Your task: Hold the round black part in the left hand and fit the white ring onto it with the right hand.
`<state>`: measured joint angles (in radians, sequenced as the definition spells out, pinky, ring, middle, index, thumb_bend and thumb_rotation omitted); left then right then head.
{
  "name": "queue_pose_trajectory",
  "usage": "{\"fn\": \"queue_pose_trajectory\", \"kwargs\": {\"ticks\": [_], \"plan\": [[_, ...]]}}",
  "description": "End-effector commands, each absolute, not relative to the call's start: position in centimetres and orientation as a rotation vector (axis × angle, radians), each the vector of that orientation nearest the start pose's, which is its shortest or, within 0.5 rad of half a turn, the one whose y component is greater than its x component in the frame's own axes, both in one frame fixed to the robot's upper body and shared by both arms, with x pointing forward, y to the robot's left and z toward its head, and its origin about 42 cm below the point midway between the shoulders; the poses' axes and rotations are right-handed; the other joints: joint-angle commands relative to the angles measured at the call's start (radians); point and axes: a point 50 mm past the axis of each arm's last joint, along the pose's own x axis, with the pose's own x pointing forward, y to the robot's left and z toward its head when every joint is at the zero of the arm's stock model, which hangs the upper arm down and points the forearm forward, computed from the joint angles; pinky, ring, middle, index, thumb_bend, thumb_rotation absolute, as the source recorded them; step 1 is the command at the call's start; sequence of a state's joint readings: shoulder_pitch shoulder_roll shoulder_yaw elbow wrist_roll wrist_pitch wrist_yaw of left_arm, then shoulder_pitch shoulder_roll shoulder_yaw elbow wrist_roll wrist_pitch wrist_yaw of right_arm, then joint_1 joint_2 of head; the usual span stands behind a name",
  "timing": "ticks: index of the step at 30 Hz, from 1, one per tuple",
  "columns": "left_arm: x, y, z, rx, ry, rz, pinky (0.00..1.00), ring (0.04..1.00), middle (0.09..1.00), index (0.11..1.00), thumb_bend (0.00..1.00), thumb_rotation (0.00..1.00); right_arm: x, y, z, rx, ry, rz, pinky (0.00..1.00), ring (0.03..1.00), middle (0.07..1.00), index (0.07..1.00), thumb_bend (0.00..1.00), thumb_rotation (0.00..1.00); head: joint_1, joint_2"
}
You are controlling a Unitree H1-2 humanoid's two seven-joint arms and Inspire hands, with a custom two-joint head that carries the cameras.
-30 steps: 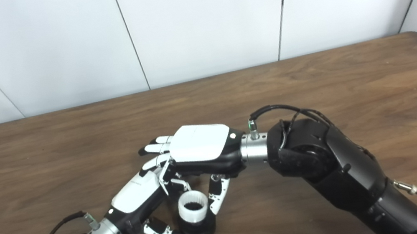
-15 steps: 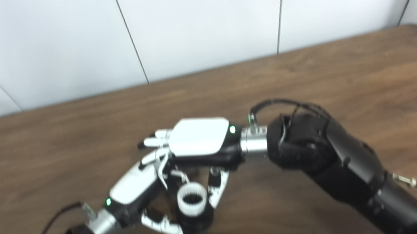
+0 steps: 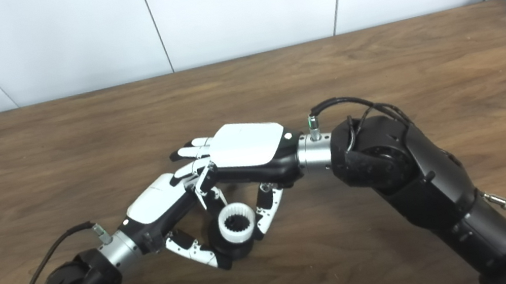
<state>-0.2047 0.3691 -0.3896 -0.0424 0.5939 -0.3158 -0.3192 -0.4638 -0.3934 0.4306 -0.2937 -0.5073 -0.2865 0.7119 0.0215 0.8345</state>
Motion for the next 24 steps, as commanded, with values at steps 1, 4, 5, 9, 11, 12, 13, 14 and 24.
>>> {"fn": "queue_pose_trajectory", "kwargs": {"ticks": [1, 4, 5, 9, 11, 12, 13, 14, 24], "plan": [[31.47, 18.71, 16.11, 1.005, -0.489, -0.763, 1.00, 1.000, 0.863, 0.481, 0.52, 0.06, 32.84, -14.62, 27.77, -1.217, -0.797, 1.037, 1.00, 1.000, 0.898, 0.481, 0.53, 0.14, 0.000, 0.000], [31.43, 18.68, 16.22, 0.993, -0.494, -0.756, 1.00, 1.000, 0.860, 0.481, 0.52, 0.06, 32.91, -14.60, 27.72, -1.213, -0.795, 1.034, 1.00, 1.000, 0.900, 0.481, 0.53, 0.14, 0.001, 0.003], [31.41, 18.65, 16.25, 0.992, -0.495, -0.754, 1.00, 1.000, 0.858, 0.481, 0.52, 0.06, 32.91, -14.62, 27.73, -1.211, -0.795, 1.033, 1.00, 1.000, 0.897, 0.481, 0.53, 0.14, 0.003, 0.003], [31.16, 18.69, 16.13, 1.022, -0.526, -0.736, 1.00, 1.000, 0.856, 0.481, 0.52, 0.06, 32.96, -14.59, 27.59, -1.214, -0.790, 1.032, 1.00, 1.000, 0.895, 0.481, 0.53, 0.14, 0.002, 0.003], [31.08, 18.68, 16.02, 1.033, -0.536, -0.736, 1.00, 0.994, 0.851, 0.481, 0.52, 0.06, 32.96, -14.58, 27.66, -1.212, -0.790, 1.032, 1.00, 1.000, 0.894, 0.481, 0.53, 0.14, 0.001, 0.005], [31.03, 18.66, 15.94, 1.041, -0.543, -0.738, 1.00, 0.992, 0.849, 0.481, 0.52, 0.06, 32.96, -14.57, 27.69, -1.212, -0.795, 1.032, 1.00, 1.000, 0.894, 0.481, 0.53, 0.14, 0.003, 0.009], [31.00, 18.63, 15.90, 1.047, -0.547, -0.739, 1.00, 0.989, 0.848, 0.481, 0.52, 0.06, 32.96, -14.57, 27.71, -1.212, -0.798, 1.031, 1.00, 1.000, 0.892, 0.481, 0.53, 0.14, 0.003, 0.010], [30.96, 18.60, 15.83, 1.057, -0.554, -0.739, 1.00, 0.987, 0.847, 0.481, 0.52, 0.06, 32.97, -14.55, 27.74, -1.213, -0.800, 1.031, 1.00, 1.000, 0.891, 0.481, 0.53, 0.14, 0.004, 0.011], [30.65, 17.91, 15.72, 1.167, -0.640, -0.748, 1.00, 0.970, 0.840, 0.481, 0.52, 0.06, 32.95, -14.45, 27.85, -1.226, -0.812, 1.031, 1.00, 1.000, 0.895, 0.481, 0.53, 0.14, 0.013, 0.022]]}}
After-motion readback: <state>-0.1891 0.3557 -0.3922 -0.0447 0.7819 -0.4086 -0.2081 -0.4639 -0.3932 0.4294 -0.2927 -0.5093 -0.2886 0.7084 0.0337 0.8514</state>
